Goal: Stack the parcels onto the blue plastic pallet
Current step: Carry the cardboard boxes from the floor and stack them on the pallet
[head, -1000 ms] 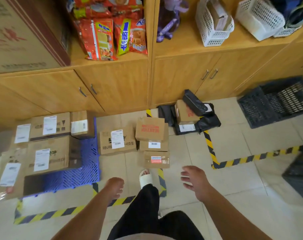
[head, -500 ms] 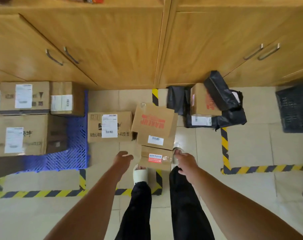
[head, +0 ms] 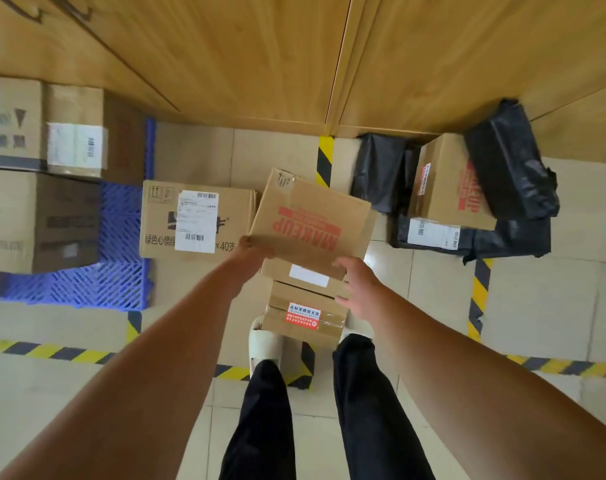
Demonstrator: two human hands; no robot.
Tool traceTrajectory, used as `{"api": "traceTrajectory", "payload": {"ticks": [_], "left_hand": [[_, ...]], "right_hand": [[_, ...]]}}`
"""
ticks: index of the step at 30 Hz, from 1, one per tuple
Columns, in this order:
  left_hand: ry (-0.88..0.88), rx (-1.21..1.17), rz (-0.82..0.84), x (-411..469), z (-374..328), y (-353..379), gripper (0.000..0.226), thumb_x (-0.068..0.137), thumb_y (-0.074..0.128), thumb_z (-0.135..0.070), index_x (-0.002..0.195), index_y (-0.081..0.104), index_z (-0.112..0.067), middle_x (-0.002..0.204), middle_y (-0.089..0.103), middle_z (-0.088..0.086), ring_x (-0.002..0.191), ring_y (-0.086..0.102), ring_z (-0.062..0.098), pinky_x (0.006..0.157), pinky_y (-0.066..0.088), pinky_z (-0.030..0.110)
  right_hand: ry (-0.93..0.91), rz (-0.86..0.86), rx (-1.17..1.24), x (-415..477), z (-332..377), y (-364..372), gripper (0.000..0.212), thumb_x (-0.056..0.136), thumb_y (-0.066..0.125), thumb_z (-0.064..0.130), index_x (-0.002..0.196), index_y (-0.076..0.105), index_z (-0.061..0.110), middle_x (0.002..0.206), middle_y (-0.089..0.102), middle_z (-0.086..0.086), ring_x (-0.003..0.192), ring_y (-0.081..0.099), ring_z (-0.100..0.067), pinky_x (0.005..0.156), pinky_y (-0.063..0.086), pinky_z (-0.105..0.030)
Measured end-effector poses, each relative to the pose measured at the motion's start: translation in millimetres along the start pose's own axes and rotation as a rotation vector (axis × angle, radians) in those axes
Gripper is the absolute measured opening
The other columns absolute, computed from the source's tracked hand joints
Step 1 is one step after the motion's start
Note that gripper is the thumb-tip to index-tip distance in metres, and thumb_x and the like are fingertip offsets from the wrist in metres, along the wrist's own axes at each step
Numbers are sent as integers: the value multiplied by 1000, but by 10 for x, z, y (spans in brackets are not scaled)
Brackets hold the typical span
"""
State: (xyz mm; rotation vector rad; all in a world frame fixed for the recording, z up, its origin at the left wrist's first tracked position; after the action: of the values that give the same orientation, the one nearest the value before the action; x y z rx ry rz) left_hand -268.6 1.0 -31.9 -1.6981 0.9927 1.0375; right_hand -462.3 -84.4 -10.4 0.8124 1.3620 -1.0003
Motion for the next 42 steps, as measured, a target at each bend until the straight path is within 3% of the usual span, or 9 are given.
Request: {"api": "traceTrajectory", "payload": {"ticks": [6,10,15,19,22,27,33,38,42], "left_hand": [[46,-246,-10,-525,34,-102,53,82,62,-5,129,40,-13,112,52,6,102,45,21,84,32,33],[144,-371,17,-1334,64,-318,60,84,64,-10,136,35,-21,121,54,7,110,51,25,88,38,35],[199,-435,81,-2447,200,-679,41,96,46,-9,127,49,-36,108,60,-5,94,56,14,71,42,29],[240,-449,179,-3236,372,-953,51,93,45,-8,109,57,-55,118,64,-7,109,57,15,80,47,37],[317,-476,186,-3735,444,-1155,57,90,47,-1,123,58,-46,115,62,-14,109,56,9,83,46,35],[446,-600,141,-4430,506,-1520,42,74,59,-9,114,62,-22,112,67,-2,112,59,18,82,45,30],[742,-344,259,-5069,408,-1777,63,72,43,-6,126,65,-29,121,70,-1,120,59,21,97,41,38],[788,-429,223,-5314,601,-1709,55,90,53,-6,137,56,-34,126,67,-4,122,58,24,91,46,48],[785,-433,129,-5583,928,-1424,32,99,55,-26,129,61,-35,122,69,-5,112,62,19,84,52,43]], "right_hand": [[-62,-25,13,-515,1,-74,9,94,57,24,101,63,22,104,55,2,107,50,-21,99,43,-42],[-144,-37,41,-1212,-97,-194,9,94,57,28,98,61,21,103,62,-5,90,59,-20,78,46,-32],[-270,-75,34,-2209,-335,-313,18,96,55,33,111,63,29,105,61,6,92,54,-14,101,40,-44],[-375,-27,49,-3116,-583,-287,21,97,53,33,115,64,36,122,64,2,111,56,-19,93,47,-45],[-451,-42,79,-3741,-743,-284,38,97,55,35,135,54,37,130,57,7,122,50,-18,100,43,-49],[-567,-19,81,-4564,-1036,-386,28,97,56,35,124,60,40,124,60,10,120,51,-13,100,48,-53],[-725,6,182,-5145,-1243,-592,20,92,61,37,103,71,24,94,71,0,83,64,-17,76,49,-34],[-877,56,187,-5395,-1492,-764,58,76,69,45,130,64,22,120,70,-2,109,61,-23,83,47,-40],[-1009,117,32,-5586,-1831,-993,34,85,60,44,118,68,46,129,66,11,119,59,-15,99,41,-43]]}}
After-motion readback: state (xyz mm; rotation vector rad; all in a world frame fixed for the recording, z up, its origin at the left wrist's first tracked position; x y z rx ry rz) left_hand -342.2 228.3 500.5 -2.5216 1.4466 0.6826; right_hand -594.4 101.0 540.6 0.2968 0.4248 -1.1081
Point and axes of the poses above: each hand's wrist, its own x-axis towards the middle knuckle, its own y-axis out of the palm, z = x × y, the point moved 2 cm from there along x, towards the middle knuckle
